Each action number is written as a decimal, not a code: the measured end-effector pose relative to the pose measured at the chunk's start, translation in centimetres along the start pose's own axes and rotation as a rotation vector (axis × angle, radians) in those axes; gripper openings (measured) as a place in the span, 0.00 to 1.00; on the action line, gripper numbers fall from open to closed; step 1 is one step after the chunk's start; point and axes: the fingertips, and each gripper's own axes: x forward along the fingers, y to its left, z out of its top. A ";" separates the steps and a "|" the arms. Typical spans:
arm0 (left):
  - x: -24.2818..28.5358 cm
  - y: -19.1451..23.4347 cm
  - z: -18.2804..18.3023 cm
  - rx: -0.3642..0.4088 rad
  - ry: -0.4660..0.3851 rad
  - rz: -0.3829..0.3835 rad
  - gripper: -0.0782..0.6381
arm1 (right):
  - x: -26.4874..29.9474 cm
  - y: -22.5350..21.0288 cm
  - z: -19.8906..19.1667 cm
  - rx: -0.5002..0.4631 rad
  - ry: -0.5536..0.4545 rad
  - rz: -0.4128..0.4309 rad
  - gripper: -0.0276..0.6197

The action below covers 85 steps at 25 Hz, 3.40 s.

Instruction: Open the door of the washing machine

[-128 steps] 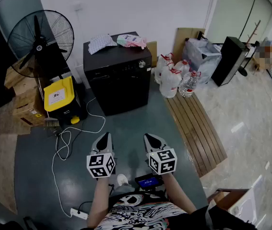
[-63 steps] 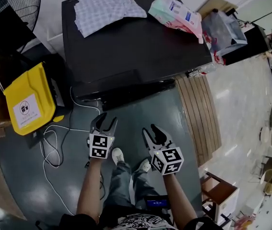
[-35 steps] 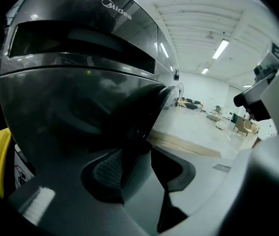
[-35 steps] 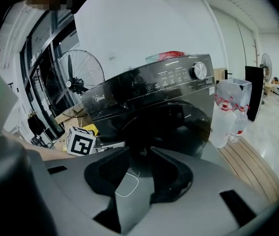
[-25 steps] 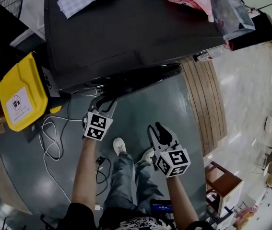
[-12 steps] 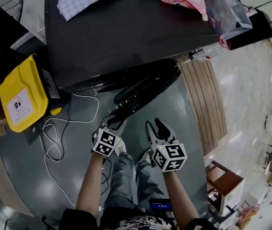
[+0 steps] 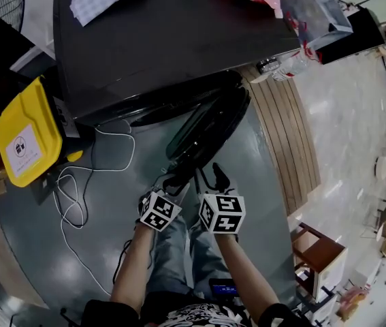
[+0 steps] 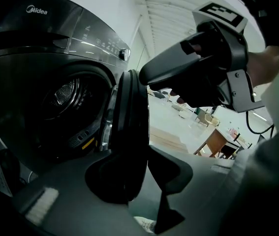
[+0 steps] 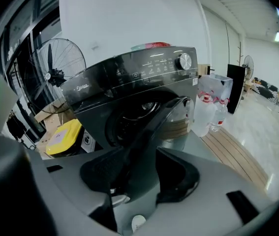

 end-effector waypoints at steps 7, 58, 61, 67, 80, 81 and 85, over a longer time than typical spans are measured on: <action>2.0 -5.4 -0.2 0.045 0.028 -0.137 0.27 | -0.9 -2.5 -1.6 -0.023 0.035 -0.083 0.35; -15.5 -6.1 10.4 -0.129 -0.364 0.508 0.11 | -19.0 -10.1 -0.8 -0.016 -0.258 0.014 0.05; -19.7 -12.9 11.7 -0.152 -0.410 0.577 0.11 | -26.7 -7.4 0.2 -0.070 -0.341 0.164 0.05; -26.7 -25.3 13.2 -0.229 -0.526 0.653 0.11 | -40.6 -6.7 -0.2 -0.121 -0.488 0.290 0.05; -31.2 -33.5 15.7 -0.265 -0.670 0.687 0.11 | -47.8 -7.3 -3.4 -0.202 -0.477 0.251 0.05; -31.3 -33.8 15.5 -0.262 -0.671 0.690 0.11 | -48.0 -7.1 -3.8 -0.212 -0.477 0.254 0.05; -31.5 -34.7 14.7 -0.248 -0.660 0.700 0.11 | -48.4 -6.8 -4.7 -0.210 -0.467 0.266 0.05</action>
